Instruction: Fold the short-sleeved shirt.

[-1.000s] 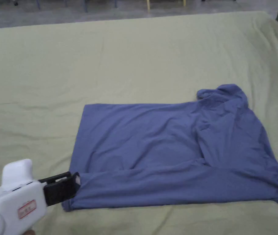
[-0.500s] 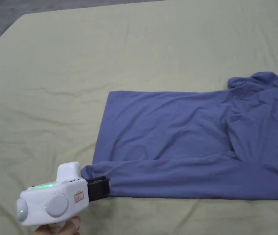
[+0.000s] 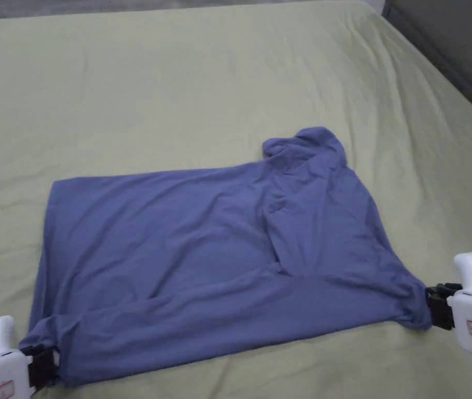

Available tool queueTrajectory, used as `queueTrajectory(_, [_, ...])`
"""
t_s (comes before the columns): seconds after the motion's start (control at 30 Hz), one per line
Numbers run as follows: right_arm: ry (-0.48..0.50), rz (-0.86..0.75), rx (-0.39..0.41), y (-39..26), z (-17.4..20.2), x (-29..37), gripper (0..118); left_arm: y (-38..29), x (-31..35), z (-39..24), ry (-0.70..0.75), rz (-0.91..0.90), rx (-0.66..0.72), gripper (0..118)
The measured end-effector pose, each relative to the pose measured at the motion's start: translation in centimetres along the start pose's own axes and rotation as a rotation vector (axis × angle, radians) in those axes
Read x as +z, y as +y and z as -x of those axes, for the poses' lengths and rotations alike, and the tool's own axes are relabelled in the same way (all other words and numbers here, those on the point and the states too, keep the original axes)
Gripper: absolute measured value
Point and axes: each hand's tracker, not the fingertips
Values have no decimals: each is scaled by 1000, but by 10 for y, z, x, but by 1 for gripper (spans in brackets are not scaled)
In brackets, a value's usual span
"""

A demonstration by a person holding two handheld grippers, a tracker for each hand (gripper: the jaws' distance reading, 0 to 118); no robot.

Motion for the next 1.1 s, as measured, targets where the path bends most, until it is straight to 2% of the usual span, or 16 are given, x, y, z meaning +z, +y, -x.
queueTrajectory(0.1, [93,-40,-53,6,-20,-7,3,3,8,8,-96,-13,93,1])
queueTrajectory(0.13, [133,-27,-51,6,-21,-10,21,2,9,6,-111,-22,109,0])
queueTrajectory(0.17, [102,-2,-46,9,-25,-17,75,0,9,3,-116,-24,109,0])
queueTrajectory(0.2, [73,29,-44,11,-27,-25,118,8,14,12,-119,-20,111,1])
queueTrajectory(0.3, [88,37,34,-1,-22,-45,117,4,15,5,-109,-20,141,1])
queueTrajectory(0.4, [25,98,16,-2,-20,-59,115,8,21,8,-122,-15,172,1])
queueTrajectory(0.43, [39,100,9,-5,-21,-64,107,6,21,5,-122,-15,175,1])
queueTrajectory(0.47, [66,121,-20,-8,-22,-69,89,12,20,16,-125,-11,184,1])
queueTrajectory(0.5, [91,154,-59,-9,-22,-74,58,11,20,14,-122,-6,190,0])
queueTrajectory(0.57, [225,176,-150,-15,-26,-81,46,8,20,8,-127,-2,204,1])
queueTrajectory(0.6, [124,108,-143,-13,-25,-72,13,13,20,19,-132,-2,216,1])
queueTrajectory(0.63, [148,74,-134,-11,-24,-67,8,12,21,18,-135,-3,226,0])
queueTrajectory(0.73, [111,-30,-130,-1,-21,-48,8,18,21,27,-181,-10,311,1])
queueTrajectory(0.83, [183,-67,-204,24,-23,-38,8,27,25,30,-246,-36,389,0])
queueTrajectory(0.9, [192,-88,-197,45,-20,-38,7,40,25,33,-280,-54,442,1])
queueTrajectory(1.1, [158,-82,-224,120,-8,-72,7,96,9,39,-263,-117,530,1])
